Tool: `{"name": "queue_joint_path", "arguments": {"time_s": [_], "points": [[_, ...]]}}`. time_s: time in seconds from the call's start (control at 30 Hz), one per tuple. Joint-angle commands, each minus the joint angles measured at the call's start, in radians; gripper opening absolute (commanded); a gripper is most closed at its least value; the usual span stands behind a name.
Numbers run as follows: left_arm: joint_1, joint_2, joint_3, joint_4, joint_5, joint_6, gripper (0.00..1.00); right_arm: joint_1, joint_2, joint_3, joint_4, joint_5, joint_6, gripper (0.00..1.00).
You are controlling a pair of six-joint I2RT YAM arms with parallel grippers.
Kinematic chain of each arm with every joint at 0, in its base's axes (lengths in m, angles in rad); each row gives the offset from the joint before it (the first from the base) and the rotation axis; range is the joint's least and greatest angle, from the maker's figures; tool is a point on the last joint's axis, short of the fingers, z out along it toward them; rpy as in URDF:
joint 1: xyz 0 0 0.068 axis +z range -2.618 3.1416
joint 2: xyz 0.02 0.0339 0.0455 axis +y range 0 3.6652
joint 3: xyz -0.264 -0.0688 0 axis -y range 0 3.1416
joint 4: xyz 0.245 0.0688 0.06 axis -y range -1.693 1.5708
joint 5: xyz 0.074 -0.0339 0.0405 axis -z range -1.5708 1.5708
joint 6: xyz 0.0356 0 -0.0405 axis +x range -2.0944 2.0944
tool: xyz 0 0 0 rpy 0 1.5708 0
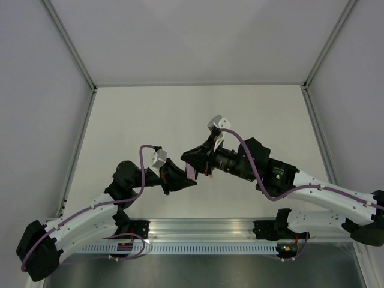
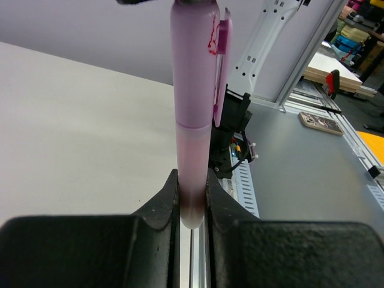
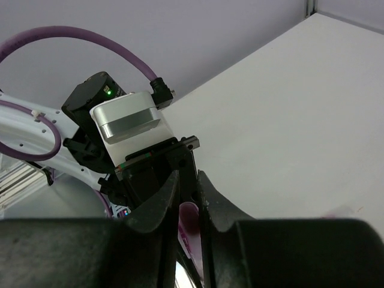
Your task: Insert the pens into the pen caps
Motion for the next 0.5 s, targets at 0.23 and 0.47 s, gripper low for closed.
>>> {"name": "queue_joint_path", "arguments": {"time_s": [0.23, 0.47], "points": [[0.002, -0.022, -0.029, 0.100, -0.023, -0.029, 0.02, 0.001, -0.052, -0.200, 0.004, -0.080, 0.050, 0.10], [0.002, -0.038, -0.046, 0.119, -0.053, -0.033, 0.02, 0.001, -0.055, -0.309, 0.018, -0.117, 0.069, 0.06]]}}
